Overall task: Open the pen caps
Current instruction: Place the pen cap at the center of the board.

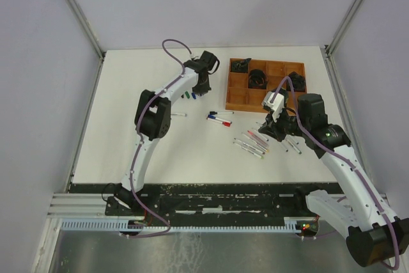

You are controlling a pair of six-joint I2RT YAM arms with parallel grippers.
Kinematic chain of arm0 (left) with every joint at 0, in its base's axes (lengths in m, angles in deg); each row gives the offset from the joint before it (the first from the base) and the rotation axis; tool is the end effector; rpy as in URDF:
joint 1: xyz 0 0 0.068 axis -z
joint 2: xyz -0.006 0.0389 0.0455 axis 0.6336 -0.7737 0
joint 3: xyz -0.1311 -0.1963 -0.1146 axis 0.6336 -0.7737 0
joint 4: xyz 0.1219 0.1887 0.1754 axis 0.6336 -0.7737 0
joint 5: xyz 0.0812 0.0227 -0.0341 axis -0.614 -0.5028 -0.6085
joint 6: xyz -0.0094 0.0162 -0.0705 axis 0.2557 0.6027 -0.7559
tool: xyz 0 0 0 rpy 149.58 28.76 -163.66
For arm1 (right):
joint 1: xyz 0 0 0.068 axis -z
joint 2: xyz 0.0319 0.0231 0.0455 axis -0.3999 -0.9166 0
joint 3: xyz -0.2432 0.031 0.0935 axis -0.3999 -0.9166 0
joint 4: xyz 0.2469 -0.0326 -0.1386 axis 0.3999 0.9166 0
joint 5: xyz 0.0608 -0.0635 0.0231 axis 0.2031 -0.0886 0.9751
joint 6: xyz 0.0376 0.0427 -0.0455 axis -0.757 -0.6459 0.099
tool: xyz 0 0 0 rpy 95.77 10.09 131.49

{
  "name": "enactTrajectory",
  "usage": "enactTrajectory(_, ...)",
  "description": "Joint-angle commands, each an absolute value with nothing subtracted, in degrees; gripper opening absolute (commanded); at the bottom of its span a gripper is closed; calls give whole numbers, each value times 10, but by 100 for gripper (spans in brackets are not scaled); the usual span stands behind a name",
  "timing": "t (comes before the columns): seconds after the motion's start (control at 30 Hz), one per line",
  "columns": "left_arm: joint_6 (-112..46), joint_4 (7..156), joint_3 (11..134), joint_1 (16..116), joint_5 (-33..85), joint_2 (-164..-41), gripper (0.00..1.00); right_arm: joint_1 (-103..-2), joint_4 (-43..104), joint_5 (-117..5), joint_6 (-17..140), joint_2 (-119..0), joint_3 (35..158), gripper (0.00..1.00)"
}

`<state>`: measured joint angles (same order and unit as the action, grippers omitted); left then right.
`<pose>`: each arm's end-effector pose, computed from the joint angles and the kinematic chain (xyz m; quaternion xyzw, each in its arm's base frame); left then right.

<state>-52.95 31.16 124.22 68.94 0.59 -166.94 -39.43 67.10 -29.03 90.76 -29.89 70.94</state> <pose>0.4851 -0.2553 0.1412 -0.0525 0.9628 0.0112 0.2648 0.2124 0.0960 0.2867 -0.4031 0.7722 0.2431 0.4268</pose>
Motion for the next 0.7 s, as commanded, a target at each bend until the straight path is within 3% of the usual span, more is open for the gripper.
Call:
enactTrajectory(0.0,-511,302,1268,684,-4,-1672,19,-395,657,-290,910,-292,711,1)
enactTrajectory(0.33,-513,297,1268,682,3,-1674,28,-395,657,-288,913,-289,711,2)
enactTrajectory(0.67,-514,296,1269,679,5,-1669,29,-395,658,-288,913,-289,710,2)
